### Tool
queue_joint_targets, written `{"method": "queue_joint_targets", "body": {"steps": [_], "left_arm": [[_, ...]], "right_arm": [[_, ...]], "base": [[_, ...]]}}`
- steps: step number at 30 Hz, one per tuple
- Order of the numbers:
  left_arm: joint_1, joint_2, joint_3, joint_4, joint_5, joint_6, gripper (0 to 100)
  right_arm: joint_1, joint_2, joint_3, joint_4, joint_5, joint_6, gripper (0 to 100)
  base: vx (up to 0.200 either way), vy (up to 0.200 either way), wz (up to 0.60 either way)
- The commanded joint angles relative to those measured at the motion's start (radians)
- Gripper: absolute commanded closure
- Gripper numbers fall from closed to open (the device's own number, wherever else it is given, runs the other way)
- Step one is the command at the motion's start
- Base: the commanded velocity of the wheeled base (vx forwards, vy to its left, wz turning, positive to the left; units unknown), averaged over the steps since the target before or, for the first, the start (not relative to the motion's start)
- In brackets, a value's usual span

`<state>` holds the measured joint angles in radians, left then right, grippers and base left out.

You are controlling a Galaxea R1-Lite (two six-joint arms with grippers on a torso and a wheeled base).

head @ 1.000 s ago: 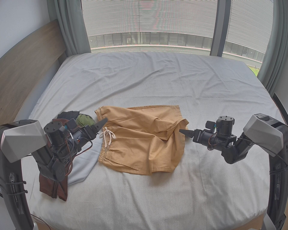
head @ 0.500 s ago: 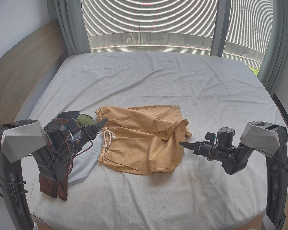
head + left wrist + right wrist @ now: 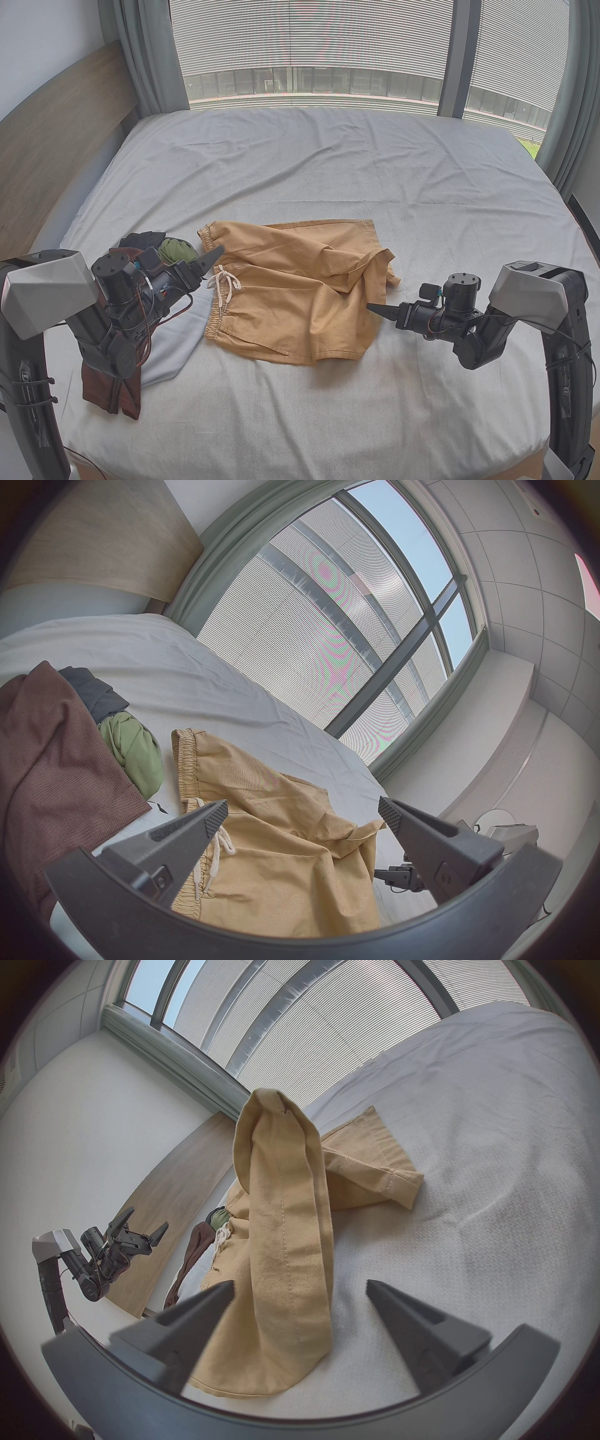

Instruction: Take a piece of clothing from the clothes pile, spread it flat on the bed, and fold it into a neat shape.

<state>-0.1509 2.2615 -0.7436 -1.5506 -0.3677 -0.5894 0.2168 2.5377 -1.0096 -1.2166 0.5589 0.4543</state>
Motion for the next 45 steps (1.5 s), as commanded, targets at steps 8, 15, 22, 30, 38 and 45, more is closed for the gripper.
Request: {"method": "queue_joint_targets", "body": {"steps": [8,15,22,30,38,45], "left_arm": [[0.002,-0.002,0.001,0.000,0.001,-0.001,0],[0.002,-0.005,0.001,0.000,0.000,-0.003,0],[0.005,-0.005,0.000,0.000,0.000,-0.004,0],[0.005,-0.007,0.000,0.000,0.000,-0.004,0],[0.005,0.003,0.000,0.000,0.000,-0.003,0],[0.002,0.004,0.009,0.000,-0.002,-0.001,0]], "right_arm": [[0.012,0.016,0.020,-0.041,0.012,0.014,100],[0.019,-0.125,0.147,-0.018,0.010,0.012,100],[0.015,-0.298,0.207,0.190,-0.001,0.004,100],[-0.011,-0.323,0.172,0.393,-0.024,-0.072,100],[-0.034,-0.275,0.160,0.436,-0.053,-0.095,100],[-0.039,-0.218,0.124,0.445,-0.096,-0.100,100]], "base": [[0.000,0.000,0.00],[0.000,0.000,0.00],[0.000,0.000,0.00],[0.000,0.000,0.00],[0.000,0.000,0.00],[0.000,0.000,0.00]]}}
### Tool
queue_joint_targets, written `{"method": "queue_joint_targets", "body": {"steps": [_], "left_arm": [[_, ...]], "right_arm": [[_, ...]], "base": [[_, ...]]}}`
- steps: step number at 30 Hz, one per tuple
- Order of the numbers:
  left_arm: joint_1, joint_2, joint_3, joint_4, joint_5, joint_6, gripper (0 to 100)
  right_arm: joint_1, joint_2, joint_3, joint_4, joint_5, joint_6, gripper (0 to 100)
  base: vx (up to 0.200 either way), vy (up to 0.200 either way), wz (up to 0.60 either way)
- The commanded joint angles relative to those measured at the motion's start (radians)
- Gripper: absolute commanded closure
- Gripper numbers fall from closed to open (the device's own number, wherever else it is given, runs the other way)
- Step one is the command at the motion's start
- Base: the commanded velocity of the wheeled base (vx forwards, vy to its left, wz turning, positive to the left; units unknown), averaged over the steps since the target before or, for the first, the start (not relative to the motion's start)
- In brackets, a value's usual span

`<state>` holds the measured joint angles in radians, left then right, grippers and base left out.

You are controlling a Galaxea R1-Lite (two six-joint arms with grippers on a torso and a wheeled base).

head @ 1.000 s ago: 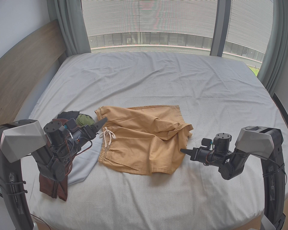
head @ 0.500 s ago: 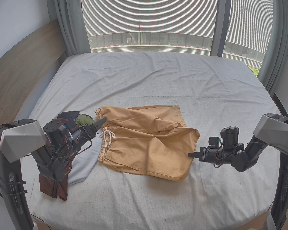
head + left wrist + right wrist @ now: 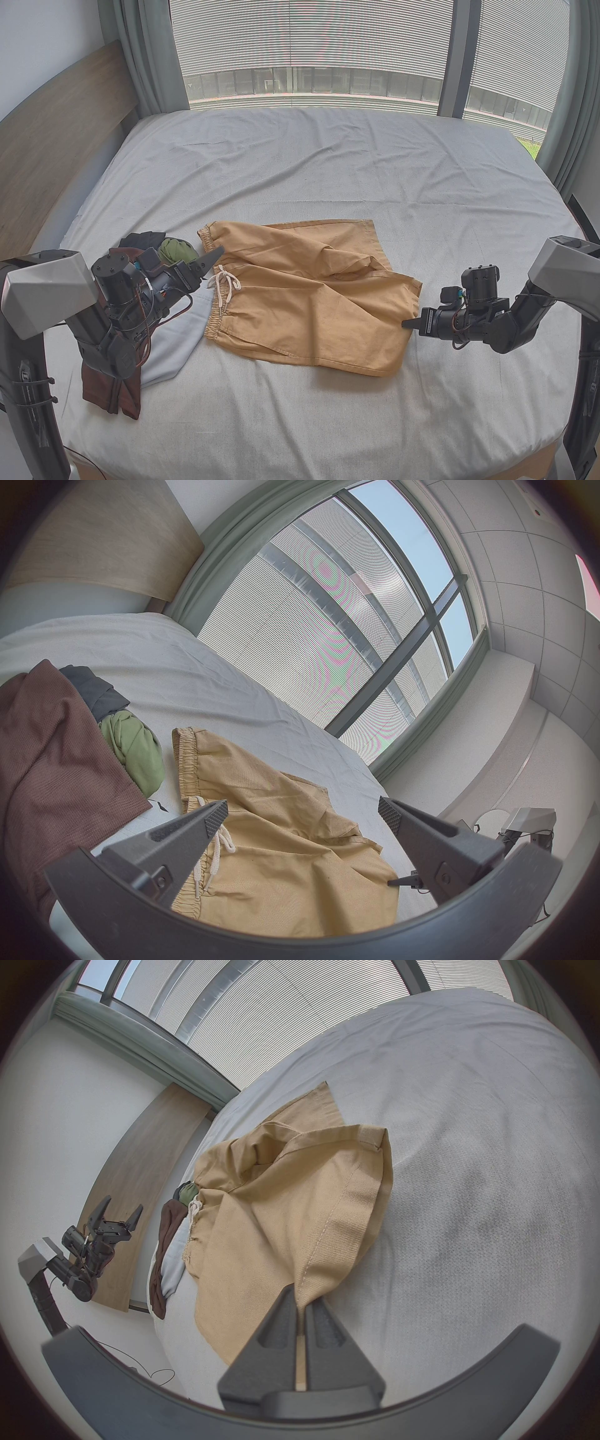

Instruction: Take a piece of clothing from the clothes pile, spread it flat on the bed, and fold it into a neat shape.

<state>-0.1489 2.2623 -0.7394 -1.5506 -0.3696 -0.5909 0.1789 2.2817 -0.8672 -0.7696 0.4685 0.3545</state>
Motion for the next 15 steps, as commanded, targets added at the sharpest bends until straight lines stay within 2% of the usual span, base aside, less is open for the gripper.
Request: {"method": "queue_joint_targets", "body": {"steps": [1,9,10,15], "left_arm": [[0.000,0.003,0.005,0.000,0.000,0.000,0],[0.003,0.002,0.014,0.000,-0.002,-0.003,0],[0.003,0.000,0.020,0.000,-0.002,-0.004,0],[0.008,-0.032,0.101,0.001,-0.012,-0.004,0]], "right_arm": [[-0.001,0.045,-0.024,-0.002,-0.007,0.000,100],[0.002,0.047,-0.049,-0.005,-0.010,0.003,100],[0.002,0.044,-0.047,-0.007,-0.019,0.003,0],[-0.024,-0.007,-0.021,-0.042,-0.044,0.000,0]], "base": [[0.000,0.000,0.00],[0.000,0.000,0.00],[0.000,0.000,0.00],[0.000,0.000,0.00]]}}
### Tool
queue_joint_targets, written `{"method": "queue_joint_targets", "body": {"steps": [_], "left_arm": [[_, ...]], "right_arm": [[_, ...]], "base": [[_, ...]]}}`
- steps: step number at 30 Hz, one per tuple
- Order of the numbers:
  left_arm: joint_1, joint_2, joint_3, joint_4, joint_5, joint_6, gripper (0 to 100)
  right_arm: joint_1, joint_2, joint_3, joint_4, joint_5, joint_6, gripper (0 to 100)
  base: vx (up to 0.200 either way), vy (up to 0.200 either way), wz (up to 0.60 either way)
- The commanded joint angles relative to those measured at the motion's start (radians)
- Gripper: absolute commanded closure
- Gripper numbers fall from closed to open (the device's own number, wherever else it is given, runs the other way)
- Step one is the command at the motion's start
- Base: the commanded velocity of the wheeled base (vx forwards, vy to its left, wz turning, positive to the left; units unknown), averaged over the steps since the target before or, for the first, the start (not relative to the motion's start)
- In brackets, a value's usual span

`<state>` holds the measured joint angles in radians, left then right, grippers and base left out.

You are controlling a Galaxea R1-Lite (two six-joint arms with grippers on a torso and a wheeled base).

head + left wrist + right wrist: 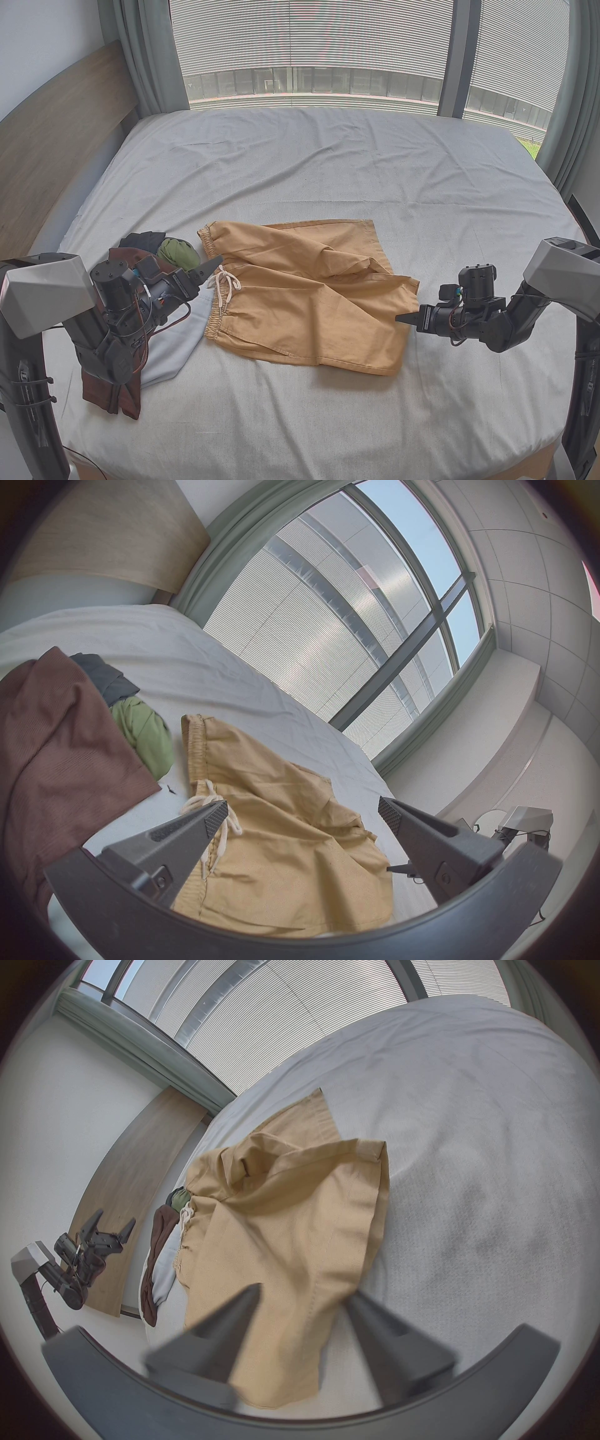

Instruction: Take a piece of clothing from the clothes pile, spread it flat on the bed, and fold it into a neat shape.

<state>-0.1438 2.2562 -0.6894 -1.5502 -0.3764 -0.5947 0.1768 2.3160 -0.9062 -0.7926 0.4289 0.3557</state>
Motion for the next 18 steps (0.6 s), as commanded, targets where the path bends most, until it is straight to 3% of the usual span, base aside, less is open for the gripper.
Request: {"method": "queue_joint_targets", "body": {"steps": [1,11,18], "left_arm": [[0.004,-0.032,0.077,0.001,-0.009,-0.001,0],[0.023,-0.013,0.191,0.001,-0.044,0.006,0],[0.010,0.085,0.180,0.002,-0.035,0.006,0]], "right_arm": [[-0.037,-0.064,0.023,-0.022,-0.004,-0.001,0],[-0.083,-0.170,0.141,-0.031,-0.004,-0.021,0],[-0.074,-0.170,0.228,-0.162,-0.004,-0.054,0]], "base": [[0.000,0.000,0.00],[0.000,0.000,0.00],[0.000,0.000,0.00]]}}
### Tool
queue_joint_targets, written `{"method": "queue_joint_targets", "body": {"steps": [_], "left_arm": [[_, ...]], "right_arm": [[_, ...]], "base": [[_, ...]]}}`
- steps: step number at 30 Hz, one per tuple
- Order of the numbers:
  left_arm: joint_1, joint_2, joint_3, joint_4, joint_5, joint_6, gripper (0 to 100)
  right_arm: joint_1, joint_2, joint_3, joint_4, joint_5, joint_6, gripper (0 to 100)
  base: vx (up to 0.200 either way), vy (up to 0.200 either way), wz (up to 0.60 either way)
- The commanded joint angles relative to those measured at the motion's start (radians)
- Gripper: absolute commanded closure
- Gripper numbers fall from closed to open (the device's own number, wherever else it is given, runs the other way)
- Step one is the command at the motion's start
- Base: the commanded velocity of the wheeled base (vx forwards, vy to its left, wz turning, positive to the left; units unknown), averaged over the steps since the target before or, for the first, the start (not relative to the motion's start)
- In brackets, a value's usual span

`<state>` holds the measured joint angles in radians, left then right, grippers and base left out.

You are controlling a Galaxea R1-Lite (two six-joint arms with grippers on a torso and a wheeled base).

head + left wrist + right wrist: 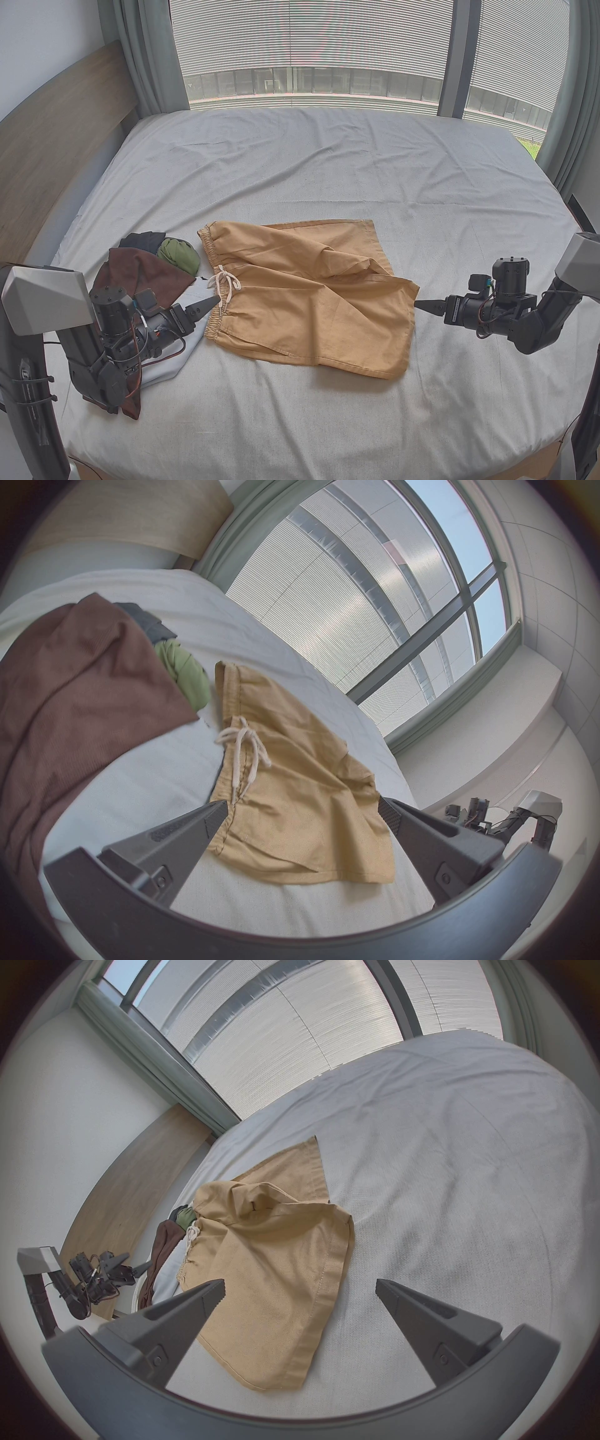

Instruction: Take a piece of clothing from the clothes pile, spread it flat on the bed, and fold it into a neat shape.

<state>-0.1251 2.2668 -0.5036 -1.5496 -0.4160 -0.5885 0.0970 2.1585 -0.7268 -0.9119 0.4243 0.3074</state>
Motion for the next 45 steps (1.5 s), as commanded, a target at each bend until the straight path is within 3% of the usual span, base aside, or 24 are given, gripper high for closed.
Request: {"method": "queue_joint_targets", "body": {"steps": [1,17,35,36,45], "left_arm": [[-0.008,0.089,-0.010,0.000,0.005,-0.001,0],[-0.014,0.266,-0.122,0.005,0.060,-0.004,0],[-0.013,0.306,-0.204,0.028,0.074,-0.004,0],[-0.013,0.307,-0.207,0.028,0.074,-0.004,100],[-0.005,0.309,-0.211,0.013,0.074,-0.004,100]], "right_arm": [[0.006,-0.011,0.052,-0.050,0.001,-0.005,0],[0.006,-0.011,0.055,-0.054,0.001,-0.005,0],[0.003,-0.008,0.070,-0.079,0.001,-0.005,0],[0.003,-0.008,0.072,-0.079,0.001,-0.005,0],[0.038,0.086,0.101,-0.081,0.002,-0.019,0]], "base": [[0.000,0.000,0.00],[0.000,0.000,0.00],[0.000,0.000,0.00],[0.000,0.000,0.00],[0.000,0.000,0.00]]}}
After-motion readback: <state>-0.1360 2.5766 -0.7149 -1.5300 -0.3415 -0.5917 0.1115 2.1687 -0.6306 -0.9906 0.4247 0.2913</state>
